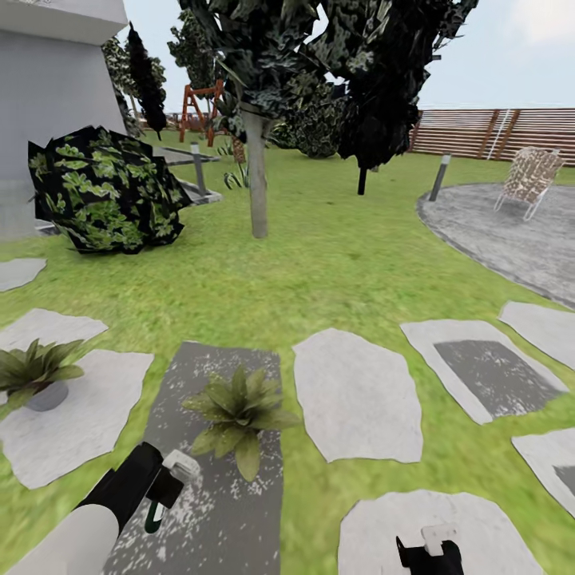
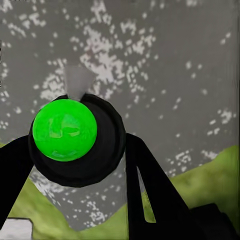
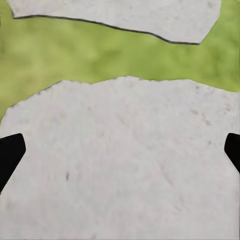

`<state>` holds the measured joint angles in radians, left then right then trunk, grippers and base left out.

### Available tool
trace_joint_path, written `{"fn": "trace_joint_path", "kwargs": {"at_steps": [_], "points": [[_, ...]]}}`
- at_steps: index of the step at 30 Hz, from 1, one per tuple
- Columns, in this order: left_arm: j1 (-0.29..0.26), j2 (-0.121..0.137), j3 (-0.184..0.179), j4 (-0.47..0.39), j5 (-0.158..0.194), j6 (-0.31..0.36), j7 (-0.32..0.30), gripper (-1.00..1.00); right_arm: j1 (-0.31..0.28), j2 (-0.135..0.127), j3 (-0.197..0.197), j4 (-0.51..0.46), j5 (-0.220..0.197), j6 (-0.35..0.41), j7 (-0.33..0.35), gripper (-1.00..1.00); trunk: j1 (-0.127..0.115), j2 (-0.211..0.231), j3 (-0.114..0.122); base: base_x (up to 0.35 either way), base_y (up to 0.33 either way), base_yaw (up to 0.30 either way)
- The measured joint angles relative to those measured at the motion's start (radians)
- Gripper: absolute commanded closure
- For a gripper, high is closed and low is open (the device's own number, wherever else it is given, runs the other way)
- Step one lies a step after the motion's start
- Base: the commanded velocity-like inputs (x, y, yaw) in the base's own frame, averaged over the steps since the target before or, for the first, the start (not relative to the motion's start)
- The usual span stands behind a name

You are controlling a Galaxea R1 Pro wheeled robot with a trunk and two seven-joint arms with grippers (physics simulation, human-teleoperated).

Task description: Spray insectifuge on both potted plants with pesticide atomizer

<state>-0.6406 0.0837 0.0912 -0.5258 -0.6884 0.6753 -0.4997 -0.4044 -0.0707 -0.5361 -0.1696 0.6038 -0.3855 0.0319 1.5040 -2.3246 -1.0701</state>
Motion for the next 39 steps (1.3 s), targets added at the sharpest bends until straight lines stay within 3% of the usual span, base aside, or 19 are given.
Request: {"fn": "trace_joint_path", "kwargs": {"at_steps": [14, 19, 28, 39], "points": [[0.000, 0.001, -0.001, -0.001, 0.008, -0.009, -0.013, 1.00, 0.000, -0.001, 0.000, 0.000, 0.001, 0.000, 0.000, -1.00, 0.000, 0.000, 0.000, 0.051, -0.036, 0.067], [0.000, 0.001, -0.003, 0.000, 0.006, -0.016, -0.091, 1.00, 0.000, -0.001, 0.000, 0.000, 0.001, 0.001, 0.001, -1.00, 0.000, 0.000, 0.000, 0.000, 0.000, 0.000], [0.000, 0.000, -0.006, 0.000, 0.005, -0.018, -0.089, 1.00, 0.000, -0.003, 0.000, 0.000, 0.001, 0.001, 0.000, -1.00, 0.000, 0.000, 0.000, 0.000, -0.018, 0.000], [0.000, 0.000, -0.004, -0.002, 0.006, -0.018, -0.089, 1.00, 0.000, -0.001, 0.000, 0.000, 0.000, 0.001, 0.000, -1.00, 0.000, 0.000, 0.000, 0.000, -0.240, 0.025]]}}
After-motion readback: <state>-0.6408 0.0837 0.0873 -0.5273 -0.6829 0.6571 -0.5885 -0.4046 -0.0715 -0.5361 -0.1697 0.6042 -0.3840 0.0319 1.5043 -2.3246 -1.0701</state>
